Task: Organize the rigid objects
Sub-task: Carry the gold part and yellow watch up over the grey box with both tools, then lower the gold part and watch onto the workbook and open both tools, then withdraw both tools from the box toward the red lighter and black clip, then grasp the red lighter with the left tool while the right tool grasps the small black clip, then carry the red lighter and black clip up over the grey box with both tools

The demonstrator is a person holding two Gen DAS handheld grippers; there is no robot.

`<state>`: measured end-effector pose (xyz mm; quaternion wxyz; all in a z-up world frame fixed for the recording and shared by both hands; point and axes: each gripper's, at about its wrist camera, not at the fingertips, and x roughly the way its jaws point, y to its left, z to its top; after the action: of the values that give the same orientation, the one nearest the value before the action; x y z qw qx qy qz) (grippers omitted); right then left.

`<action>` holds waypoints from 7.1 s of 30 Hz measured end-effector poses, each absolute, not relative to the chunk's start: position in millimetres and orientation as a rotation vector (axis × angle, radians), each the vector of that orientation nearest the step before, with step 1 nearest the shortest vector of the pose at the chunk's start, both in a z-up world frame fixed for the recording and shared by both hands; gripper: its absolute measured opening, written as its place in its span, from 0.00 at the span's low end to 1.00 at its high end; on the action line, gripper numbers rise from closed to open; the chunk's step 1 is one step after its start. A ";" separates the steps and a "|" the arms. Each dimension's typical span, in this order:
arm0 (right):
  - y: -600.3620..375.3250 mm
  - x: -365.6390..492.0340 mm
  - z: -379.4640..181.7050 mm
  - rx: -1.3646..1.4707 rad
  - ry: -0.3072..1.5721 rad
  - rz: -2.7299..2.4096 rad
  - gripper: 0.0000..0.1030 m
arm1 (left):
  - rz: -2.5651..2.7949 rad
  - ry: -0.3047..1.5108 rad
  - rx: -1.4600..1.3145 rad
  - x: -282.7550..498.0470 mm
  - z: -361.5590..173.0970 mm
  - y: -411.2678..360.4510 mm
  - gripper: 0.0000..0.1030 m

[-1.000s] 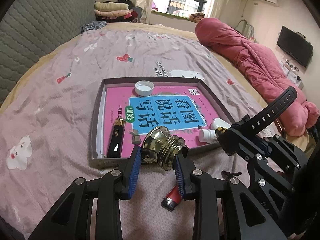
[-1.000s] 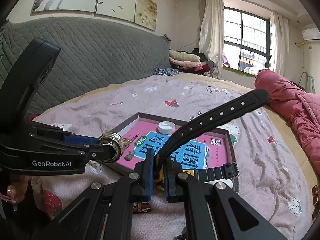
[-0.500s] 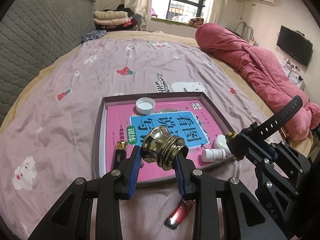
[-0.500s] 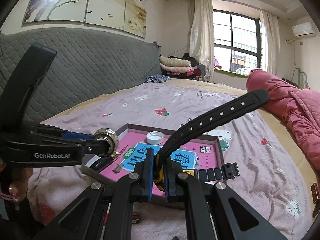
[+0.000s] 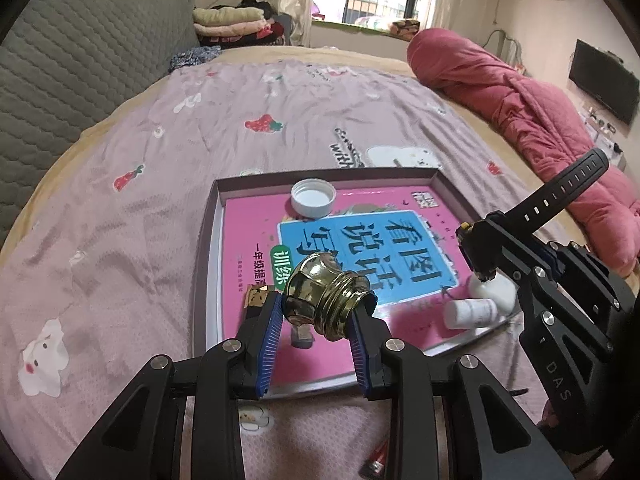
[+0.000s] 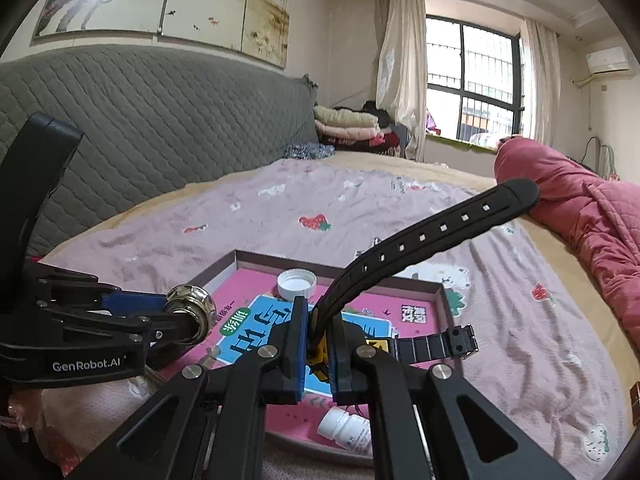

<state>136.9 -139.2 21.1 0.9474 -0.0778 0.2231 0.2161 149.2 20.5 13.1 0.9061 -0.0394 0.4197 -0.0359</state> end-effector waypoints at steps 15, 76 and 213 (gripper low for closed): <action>-124.3 153.9 -8.1 -0.171 0.554 0.505 0.08 | -0.079 0.915 -0.007 162.0 -18.3 1.9 0.32; -209.3 79.7 35.2 0.000 0.531 0.375 0.54 | -0.145 0.885 -0.087 89.9 17.5 13.4 0.49; -175.3 110.0 23.6 -0.056 0.516 0.402 0.29 | -0.037 0.761 -0.142 106.0 41.6 50.0 0.22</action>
<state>110.0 -175.3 23.6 0.9466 -0.0274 0.2534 0.1976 106.0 50.0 41.6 0.9259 -0.0693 0.3710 -0.0183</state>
